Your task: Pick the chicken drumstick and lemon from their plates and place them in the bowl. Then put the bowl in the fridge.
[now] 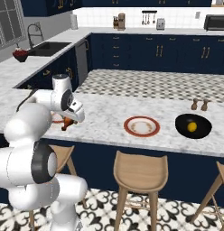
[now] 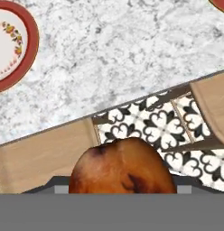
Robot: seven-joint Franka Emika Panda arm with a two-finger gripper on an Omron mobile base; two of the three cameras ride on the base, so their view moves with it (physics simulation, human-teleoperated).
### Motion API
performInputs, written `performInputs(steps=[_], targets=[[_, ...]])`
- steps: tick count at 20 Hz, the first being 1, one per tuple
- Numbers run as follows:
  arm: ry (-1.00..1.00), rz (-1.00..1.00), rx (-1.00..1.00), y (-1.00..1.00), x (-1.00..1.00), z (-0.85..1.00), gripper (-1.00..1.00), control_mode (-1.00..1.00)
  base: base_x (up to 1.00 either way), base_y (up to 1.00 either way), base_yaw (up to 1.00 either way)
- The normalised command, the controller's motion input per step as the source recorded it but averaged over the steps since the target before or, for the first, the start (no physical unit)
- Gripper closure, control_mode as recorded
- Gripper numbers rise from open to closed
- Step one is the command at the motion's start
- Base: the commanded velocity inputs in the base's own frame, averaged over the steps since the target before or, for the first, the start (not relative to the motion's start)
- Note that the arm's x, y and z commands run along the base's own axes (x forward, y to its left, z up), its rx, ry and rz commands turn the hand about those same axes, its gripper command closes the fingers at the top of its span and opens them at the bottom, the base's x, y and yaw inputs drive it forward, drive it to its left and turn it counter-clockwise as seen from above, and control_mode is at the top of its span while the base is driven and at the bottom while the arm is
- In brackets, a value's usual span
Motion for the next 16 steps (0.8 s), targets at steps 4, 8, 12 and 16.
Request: performInputs(steps=[4, 8, 12, 16], targets=[[0.0, 0.0, 0.0, 0.0, 0.0, 0.0, 1.0, 1.0, -0.69, -1.0, 0.02], [0.0, 0.0, 0.0, 0.0, 0.0, 0.0, 1.0, 1.0, -0.18, -1.0, 0.11], [0.0, 0.0, 0.0, 0.0, 0.0, 0.0, 1.0, 1.0, 0.03, -1.0, 0.13], [0.0, 0.0, 0.0, 0.0, 0.0, 0.0, 1.0, 1.0, 0.62, -0.99, 0.1]])
